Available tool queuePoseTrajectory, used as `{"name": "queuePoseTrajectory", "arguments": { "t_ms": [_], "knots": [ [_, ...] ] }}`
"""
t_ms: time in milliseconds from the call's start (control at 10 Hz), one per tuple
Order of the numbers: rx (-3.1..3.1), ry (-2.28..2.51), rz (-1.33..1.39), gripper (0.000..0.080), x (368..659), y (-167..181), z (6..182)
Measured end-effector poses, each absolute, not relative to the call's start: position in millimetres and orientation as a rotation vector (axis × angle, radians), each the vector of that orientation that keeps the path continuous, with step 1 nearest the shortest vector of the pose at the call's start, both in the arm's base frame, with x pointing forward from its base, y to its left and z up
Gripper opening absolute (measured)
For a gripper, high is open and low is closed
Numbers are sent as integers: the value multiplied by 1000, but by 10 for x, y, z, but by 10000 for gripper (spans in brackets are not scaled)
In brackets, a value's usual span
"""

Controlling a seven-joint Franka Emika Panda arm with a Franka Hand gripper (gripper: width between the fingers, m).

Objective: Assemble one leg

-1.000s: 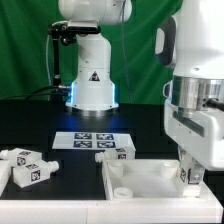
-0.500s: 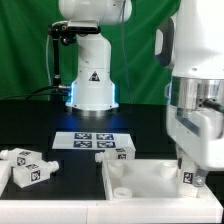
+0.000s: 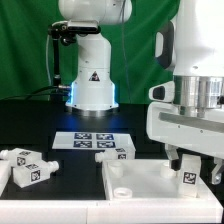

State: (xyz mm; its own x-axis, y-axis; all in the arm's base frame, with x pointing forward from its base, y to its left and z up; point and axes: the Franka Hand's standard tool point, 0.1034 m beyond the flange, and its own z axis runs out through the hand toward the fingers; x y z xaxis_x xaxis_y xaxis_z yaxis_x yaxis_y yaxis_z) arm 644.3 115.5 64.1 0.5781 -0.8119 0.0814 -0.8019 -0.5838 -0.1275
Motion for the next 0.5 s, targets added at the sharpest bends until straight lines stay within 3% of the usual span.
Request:
{"name": "queuePoseTrajectory", "arguments": {
  "t_ms": [300,400,500],
  "knots": [
    [-3005,737,-247,649,6501,1118,706],
    [-2980,811,-243,649,6497,1120,698],
    [-2975,828,-242,529,6496,1119,694]
  ]
}}
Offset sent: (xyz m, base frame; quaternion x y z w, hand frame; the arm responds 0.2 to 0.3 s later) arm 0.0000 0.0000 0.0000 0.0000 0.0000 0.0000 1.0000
